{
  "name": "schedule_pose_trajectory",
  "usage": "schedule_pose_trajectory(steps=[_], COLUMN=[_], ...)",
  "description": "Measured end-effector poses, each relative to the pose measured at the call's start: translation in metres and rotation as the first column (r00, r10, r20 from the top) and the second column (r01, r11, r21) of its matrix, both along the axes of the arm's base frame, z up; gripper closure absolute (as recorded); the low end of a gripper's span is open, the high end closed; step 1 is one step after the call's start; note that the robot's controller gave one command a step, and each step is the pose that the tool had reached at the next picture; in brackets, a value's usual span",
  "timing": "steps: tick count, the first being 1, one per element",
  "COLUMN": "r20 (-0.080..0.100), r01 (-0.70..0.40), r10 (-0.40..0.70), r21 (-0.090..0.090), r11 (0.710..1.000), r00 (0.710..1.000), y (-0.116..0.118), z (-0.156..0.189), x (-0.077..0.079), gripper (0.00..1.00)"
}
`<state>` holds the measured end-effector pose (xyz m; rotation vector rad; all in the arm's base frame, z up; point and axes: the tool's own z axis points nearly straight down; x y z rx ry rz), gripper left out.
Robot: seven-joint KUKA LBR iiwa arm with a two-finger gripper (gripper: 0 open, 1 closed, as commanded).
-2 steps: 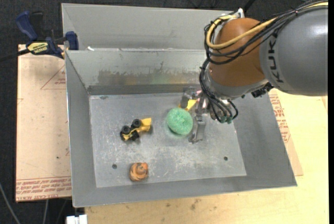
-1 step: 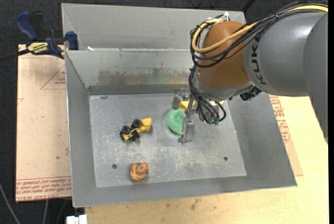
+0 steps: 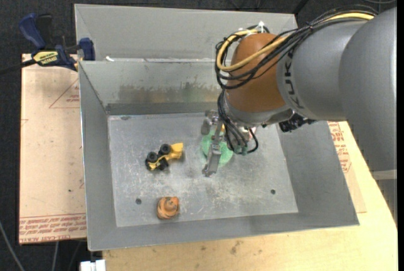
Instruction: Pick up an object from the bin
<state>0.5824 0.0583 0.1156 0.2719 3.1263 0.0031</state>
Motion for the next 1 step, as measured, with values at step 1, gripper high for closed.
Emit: schedule_pose_trajectory(steps=[1], r20=[-0.001], r01=[-0.089], r10=[0.089], r21=[-0.001], r11=[0.996], r00=[0.996], y=[-0.0019], z=[-0.0209], x=[0.0095], gripper=[0.0])
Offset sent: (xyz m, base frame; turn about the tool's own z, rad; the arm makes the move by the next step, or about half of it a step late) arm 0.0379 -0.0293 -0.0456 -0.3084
